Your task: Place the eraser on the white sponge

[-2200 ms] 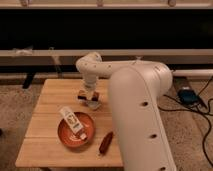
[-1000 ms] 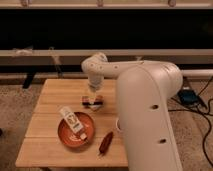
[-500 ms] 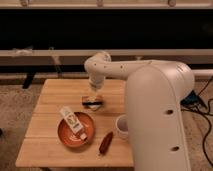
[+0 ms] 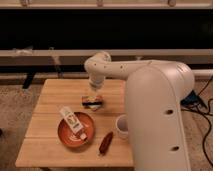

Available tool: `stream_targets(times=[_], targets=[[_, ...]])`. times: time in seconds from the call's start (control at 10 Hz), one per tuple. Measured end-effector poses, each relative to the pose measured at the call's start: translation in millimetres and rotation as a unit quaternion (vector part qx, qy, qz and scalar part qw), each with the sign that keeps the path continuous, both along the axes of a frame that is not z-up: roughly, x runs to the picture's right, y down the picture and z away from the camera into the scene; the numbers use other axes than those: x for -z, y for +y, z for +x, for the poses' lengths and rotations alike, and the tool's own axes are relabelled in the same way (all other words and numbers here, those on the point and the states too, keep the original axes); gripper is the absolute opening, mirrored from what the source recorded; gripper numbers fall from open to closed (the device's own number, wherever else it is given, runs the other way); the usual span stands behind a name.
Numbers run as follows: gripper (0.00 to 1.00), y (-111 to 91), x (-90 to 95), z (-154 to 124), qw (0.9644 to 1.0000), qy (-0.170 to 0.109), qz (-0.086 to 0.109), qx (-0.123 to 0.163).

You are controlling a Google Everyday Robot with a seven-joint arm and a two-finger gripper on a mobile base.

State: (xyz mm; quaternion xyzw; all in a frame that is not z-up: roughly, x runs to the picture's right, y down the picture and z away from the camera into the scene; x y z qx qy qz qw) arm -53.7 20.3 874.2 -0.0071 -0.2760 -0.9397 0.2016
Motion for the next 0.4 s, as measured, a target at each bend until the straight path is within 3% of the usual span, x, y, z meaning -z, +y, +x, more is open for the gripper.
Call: stream_targets(times=[0.4], targets=[[0.8, 1.1, -0.8, 0.4, 1.0, 0.0, -0.001, 0.0]])
